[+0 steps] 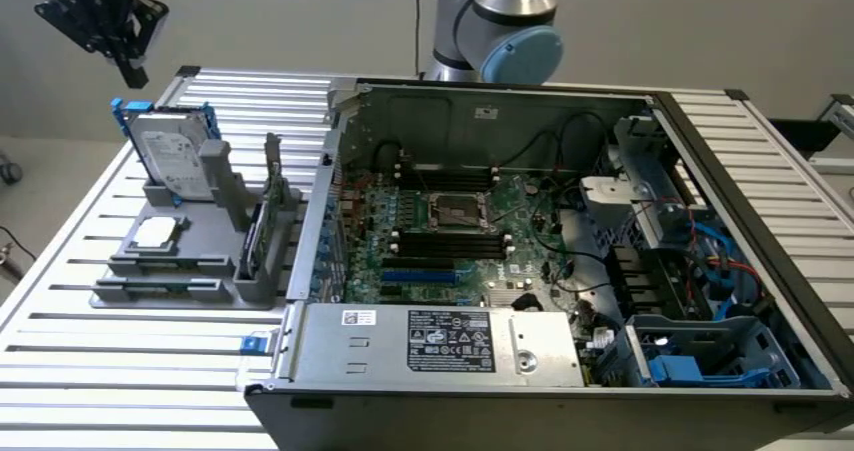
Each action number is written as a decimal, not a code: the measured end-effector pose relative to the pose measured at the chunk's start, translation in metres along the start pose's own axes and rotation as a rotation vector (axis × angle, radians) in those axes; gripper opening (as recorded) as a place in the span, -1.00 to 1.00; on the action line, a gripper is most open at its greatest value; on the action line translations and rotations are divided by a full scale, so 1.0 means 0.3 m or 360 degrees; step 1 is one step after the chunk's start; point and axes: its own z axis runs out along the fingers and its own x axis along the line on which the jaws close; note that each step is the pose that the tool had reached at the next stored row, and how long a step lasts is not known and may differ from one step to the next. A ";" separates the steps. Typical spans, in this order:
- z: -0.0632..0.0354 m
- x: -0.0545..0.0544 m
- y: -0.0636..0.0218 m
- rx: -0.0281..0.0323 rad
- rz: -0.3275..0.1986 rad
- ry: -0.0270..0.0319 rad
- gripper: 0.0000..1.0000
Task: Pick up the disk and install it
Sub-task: 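Reach for the disk, then pick up the disk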
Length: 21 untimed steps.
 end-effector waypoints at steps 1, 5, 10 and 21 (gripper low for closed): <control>0.000 0.003 0.000 0.00000 0.0000 0.00001 -0.79; 0.000 0.003 0.000 0.00002 0.0000 0.00001 -0.79; 0.000 0.002 0.000 0.00002 0.0000 0.00001 -0.79; 0.000 0.003 0.000 -0.00012 -0.0075 -0.00015 -0.79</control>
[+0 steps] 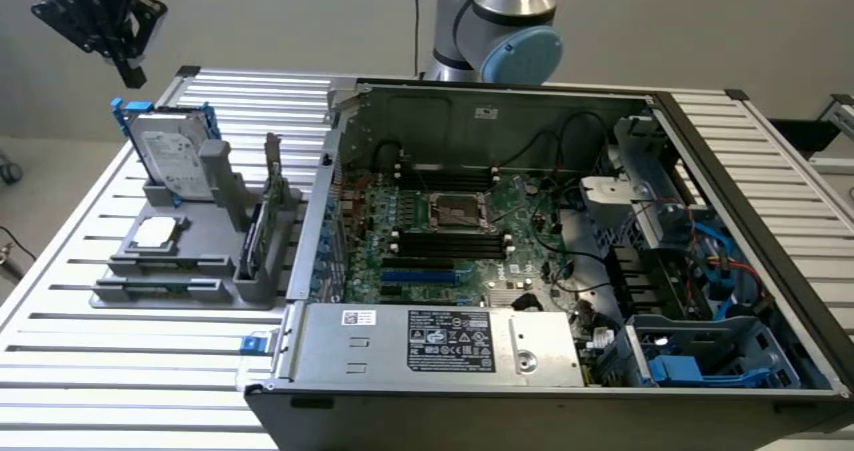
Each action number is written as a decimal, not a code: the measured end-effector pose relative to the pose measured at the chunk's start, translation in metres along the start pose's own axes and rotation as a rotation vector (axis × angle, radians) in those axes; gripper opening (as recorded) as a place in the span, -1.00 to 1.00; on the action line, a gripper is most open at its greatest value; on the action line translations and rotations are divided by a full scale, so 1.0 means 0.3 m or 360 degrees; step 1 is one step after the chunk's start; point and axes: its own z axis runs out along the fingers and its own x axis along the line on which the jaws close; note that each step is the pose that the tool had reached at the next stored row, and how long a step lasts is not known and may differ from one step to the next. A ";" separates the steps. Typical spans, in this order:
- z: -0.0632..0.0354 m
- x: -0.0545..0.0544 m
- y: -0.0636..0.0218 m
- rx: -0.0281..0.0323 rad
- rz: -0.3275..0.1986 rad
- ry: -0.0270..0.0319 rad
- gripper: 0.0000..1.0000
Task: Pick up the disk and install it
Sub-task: 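Pick up the disk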
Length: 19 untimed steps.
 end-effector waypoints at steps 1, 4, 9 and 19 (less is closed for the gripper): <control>0.000 0.000 0.000 -0.00008 -0.0023 -0.00005 -0.79; 0.000 0.000 0.000 -0.00035 -0.0089 0.00005 -0.79; 0.000 0.000 0.000 -0.00112 -0.0192 0.00064 -0.79; 0.000 0.000 0.000 -0.00394 -0.0369 0.00353 -0.79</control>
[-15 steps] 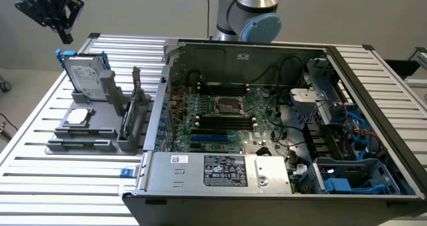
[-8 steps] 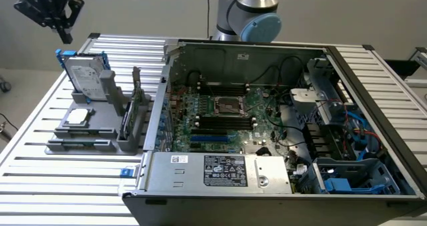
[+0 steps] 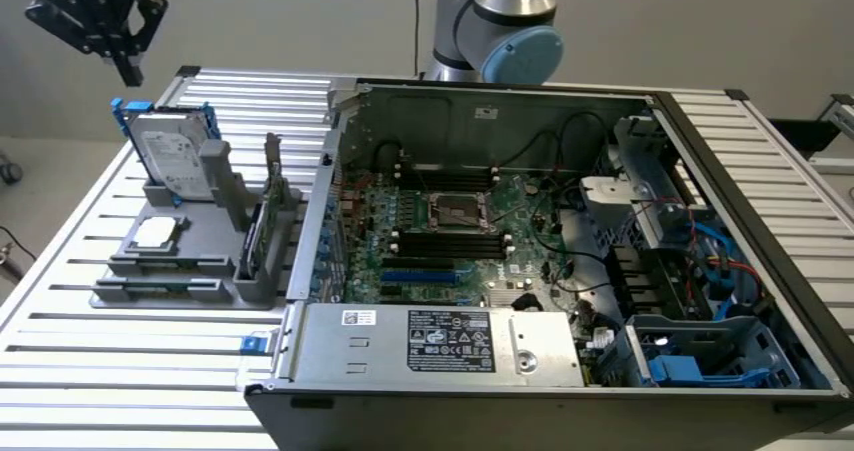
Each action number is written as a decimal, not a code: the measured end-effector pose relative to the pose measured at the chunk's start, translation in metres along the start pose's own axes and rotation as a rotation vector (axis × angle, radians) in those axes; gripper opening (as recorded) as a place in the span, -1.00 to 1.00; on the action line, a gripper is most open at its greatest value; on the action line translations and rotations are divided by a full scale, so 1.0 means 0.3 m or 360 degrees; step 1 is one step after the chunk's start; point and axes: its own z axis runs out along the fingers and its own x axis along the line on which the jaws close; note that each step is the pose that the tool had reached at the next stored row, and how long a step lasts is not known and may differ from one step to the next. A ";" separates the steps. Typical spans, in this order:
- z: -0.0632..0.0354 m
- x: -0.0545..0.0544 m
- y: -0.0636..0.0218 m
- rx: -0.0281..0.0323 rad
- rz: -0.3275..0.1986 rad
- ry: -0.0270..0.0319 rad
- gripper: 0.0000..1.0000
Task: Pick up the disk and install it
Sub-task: 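Pick up the disk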
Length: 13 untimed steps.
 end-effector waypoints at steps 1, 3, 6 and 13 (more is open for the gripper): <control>0.000 0.000 0.000 -0.00037 -0.0016 0.00027 -0.79; 0.000 0.000 0.000 -0.00109 -0.0049 0.00085 -0.79; 0.000 0.000 0.000 -0.00206 -0.0102 0.00176 -0.79; 0.000 0.000 0.000 -0.00346 -0.0231 0.00379 -0.79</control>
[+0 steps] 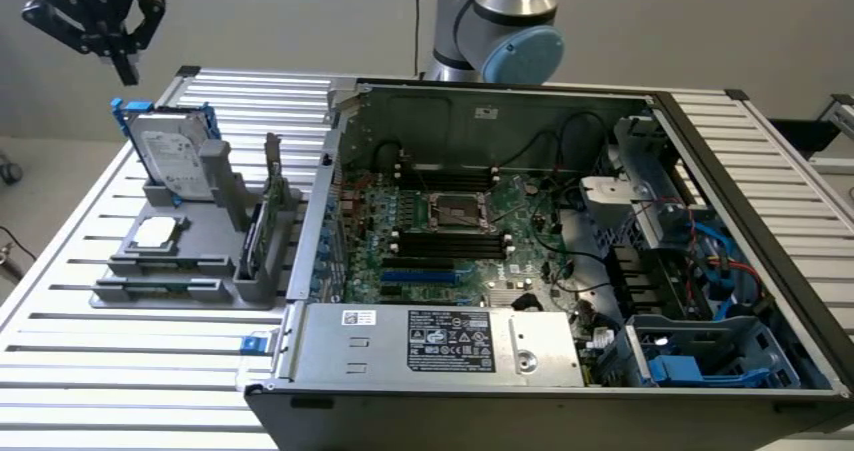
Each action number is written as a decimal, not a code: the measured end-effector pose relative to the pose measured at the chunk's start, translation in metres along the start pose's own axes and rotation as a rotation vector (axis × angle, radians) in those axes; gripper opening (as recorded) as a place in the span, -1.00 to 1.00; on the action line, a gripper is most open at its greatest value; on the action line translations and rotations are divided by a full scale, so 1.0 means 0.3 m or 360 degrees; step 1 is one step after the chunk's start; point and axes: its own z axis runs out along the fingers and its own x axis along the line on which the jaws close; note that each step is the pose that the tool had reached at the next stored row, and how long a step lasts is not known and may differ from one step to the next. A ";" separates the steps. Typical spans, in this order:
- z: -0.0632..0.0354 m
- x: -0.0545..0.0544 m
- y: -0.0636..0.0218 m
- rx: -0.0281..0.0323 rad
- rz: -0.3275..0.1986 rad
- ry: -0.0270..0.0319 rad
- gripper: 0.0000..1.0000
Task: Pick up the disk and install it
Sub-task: 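Pick up the disk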
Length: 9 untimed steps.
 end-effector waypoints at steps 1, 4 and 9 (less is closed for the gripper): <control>0.000 0.000 0.000 -0.00017 -0.0019 0.00029 -0.79; 0.000 0.000 0.000 -0.00042 -0.0080 0.00112 -0.79; 0.000 0.000 0.000 -0.00005 -0.0215 0.00169 -0.79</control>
